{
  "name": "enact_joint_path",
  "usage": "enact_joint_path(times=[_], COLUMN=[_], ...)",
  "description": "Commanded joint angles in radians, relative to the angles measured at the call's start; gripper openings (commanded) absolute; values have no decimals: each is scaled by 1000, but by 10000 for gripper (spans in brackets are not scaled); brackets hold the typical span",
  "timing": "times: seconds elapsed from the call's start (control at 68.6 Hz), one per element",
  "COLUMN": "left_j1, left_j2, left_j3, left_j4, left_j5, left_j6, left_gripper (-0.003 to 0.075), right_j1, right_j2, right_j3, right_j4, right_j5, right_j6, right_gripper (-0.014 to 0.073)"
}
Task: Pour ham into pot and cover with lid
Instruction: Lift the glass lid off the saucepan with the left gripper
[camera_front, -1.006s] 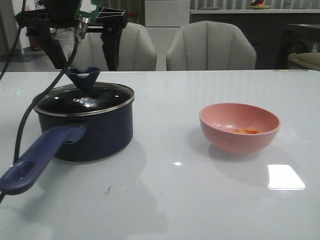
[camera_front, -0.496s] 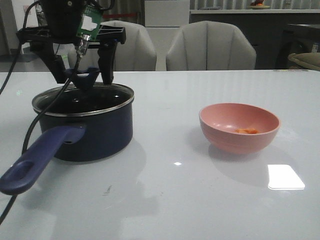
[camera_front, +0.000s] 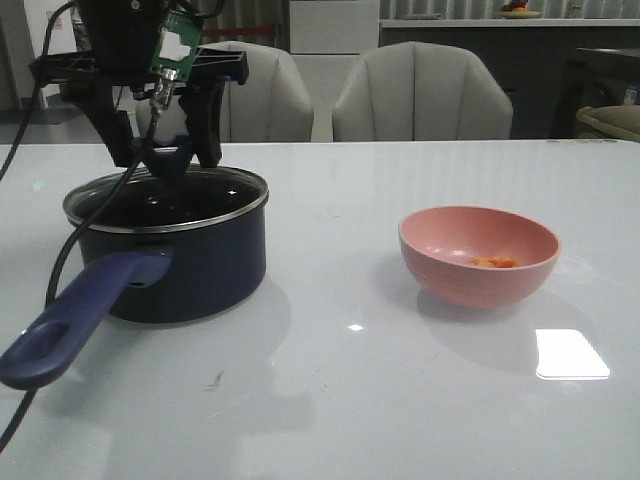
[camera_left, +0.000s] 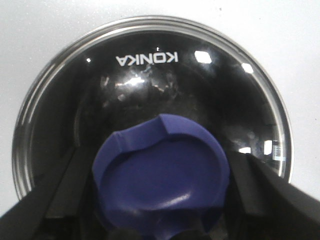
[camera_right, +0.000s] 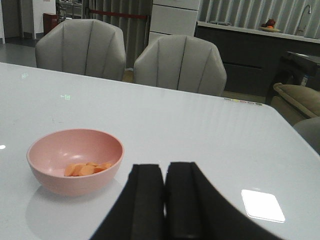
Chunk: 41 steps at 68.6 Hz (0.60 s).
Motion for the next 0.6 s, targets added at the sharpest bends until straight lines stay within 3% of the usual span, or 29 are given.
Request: enact_joint_path(times=[0.0,0.306,0.583], left_j1=[6,30,232], left_j2=[-71,-169,-234], left_j3=[-54,-66,-44], left_j4=[8,14,14], left_j5=[-3,1,89], left_j6=[26,119,238], left_gripper=[260,260,260], right_j1=[-7,-7,-7], right_j2=[-20,-20,-20], right_j3=[-5,-5,-5], right_j4=[-12,-12,-12], right_j5=[-85,-85,-85], right_j6=[0,0,0], right_gripper=[159,159,159])
